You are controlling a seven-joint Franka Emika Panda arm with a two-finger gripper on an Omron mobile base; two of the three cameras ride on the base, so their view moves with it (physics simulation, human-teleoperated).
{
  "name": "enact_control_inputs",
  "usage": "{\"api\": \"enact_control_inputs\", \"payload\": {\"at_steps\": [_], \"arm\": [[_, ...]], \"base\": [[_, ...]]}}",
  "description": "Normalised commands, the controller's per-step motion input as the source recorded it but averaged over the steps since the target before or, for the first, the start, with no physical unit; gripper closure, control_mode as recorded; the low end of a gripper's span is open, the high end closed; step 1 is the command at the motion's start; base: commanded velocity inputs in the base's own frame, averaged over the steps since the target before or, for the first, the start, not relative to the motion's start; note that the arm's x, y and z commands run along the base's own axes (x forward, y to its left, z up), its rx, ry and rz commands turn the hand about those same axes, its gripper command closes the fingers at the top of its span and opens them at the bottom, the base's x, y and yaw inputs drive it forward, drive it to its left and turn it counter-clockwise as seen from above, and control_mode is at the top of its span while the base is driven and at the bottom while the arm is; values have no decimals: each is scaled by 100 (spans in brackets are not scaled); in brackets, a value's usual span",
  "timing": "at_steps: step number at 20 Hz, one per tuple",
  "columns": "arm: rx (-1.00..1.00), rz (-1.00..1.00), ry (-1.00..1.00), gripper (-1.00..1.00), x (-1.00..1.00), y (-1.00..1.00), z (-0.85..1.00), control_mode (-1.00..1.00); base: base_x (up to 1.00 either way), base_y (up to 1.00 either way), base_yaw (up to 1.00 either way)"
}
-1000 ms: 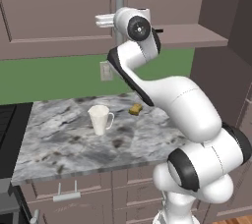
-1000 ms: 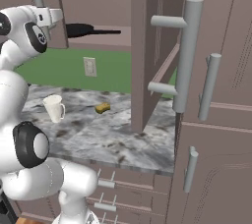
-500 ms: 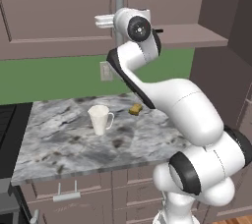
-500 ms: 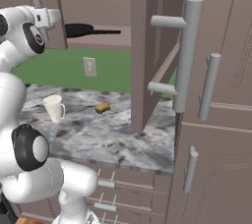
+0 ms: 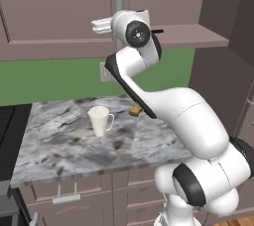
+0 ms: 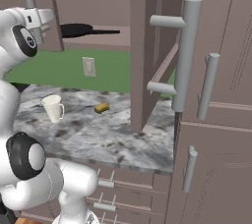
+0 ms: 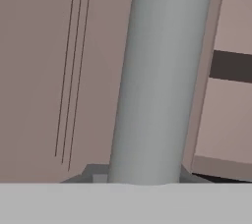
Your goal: Pick the pan from the cabinet and place it on the stove. Then turn on the stove burner for the pan.
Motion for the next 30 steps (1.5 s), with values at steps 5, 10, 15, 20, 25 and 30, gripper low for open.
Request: {"api": "enact_control_inputs", "payload": {"at_steps": [5, 10, 15, 20, 25, 30], "arm": [[-8, 0, 4, 100, -46, 100, -12, -100], [-1, 0, 7, 100, -63, 96, -21, -100], [0, 0, 4, 100, -74, 88, -35, -100], [0, 0, 3, 100, -73, 78, -31, -100], [0, 1, 4, -100, -64, 65, -26, -100], [2, 1, -1, -100, -48, 16, -8, -100]], "base": [[0, 0, 0], [0, 0, 0], [0, 0, 0], [0, 0, 0], [0, 0, 0], [0, 0, 0]]}}
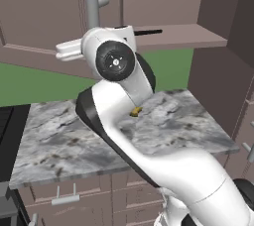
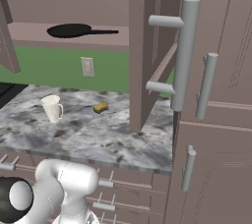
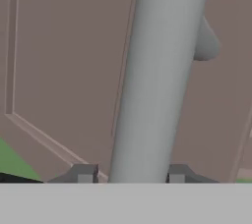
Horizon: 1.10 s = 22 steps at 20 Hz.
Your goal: Pick the pan from the cabinet and place it on the stove. Then turn on the stove burner for the pan.
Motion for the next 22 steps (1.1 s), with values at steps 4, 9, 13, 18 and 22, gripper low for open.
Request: {"api": "enact_control_inputs", "payload": {"at_steps": [4, 9, 13, 18, 22], "arm": [[18, 4, -8, -100, -83, -10, 0, -100], [30, 8, -6, -100, -95, -45, 0, -100], [39, 12, 0, -100, -58, -93, 0, -100], [36, 13, 0, -100, -30, -100, 0, -100], [29, 14, 8, -100, 5, -99, -20, -100]], "base": [[0, 0, 0], [0, 0, 0], [0, 0, 0], [0, 0, 0], [0, 0, 0]]}}
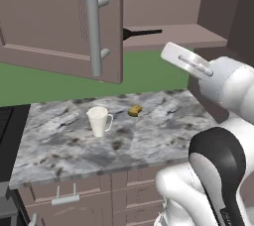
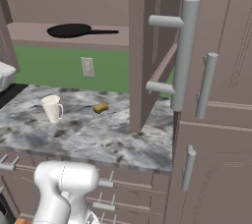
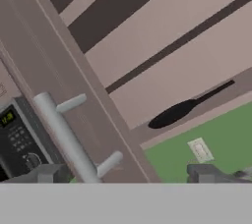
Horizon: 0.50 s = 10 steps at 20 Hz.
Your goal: Pick the pan from the cabinet and place it on the stove. Then turn on the stove burner for the pan.
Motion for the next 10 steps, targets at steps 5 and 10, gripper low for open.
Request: {"api": "enact_control_inputs", "payload": {"at_steps": [5, 10], "arm": [[27, 19, 21, -100, 35, -80, -29, -100], [24, 19, 28, -100, 58, -46, -30, -100]], "base": [[0, 0, 0], [0, 0, 0]]}}
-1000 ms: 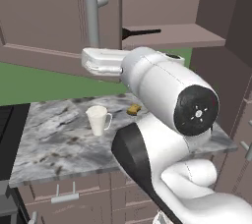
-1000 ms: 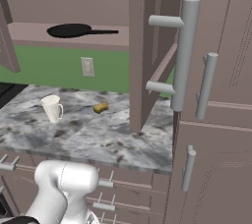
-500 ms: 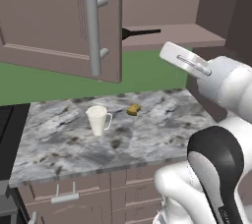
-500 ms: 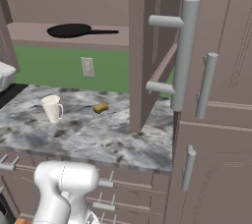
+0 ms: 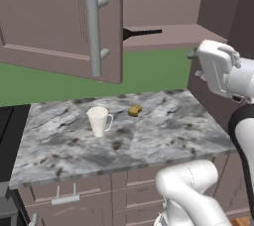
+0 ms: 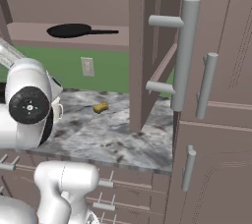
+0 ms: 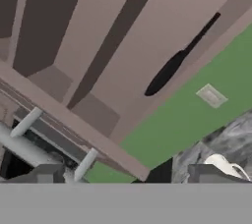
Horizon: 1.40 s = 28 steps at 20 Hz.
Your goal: Pick the pan from the cabinet and place it on the stove. Then turn on the stove burner for the pan.
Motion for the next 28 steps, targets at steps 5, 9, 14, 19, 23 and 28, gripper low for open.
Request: {"api": "enact_control_inputs", "payload": {"at_steps": [5, 9, 14, 19, 23, 28], "arm": [[13, 11, 22, -100, 13, -15, -19, -100], [6, 4, 28, -100, 46, 22, -16, -100], [4, 4, 27, -100, 40, 29, -19, -100], [9, 10, 17, -100, 34, 13, -26, -100], [16, 15, 5, -100, 32, 25, -26, -100], [16, 13, 0, -100, 24, 42, -8, -100]], "base": [[0, 0, 0], [0, 0, 0], [0, 0, 0], [0, 0, 0], [0, 0, 0], [0, 0, 0]]}}
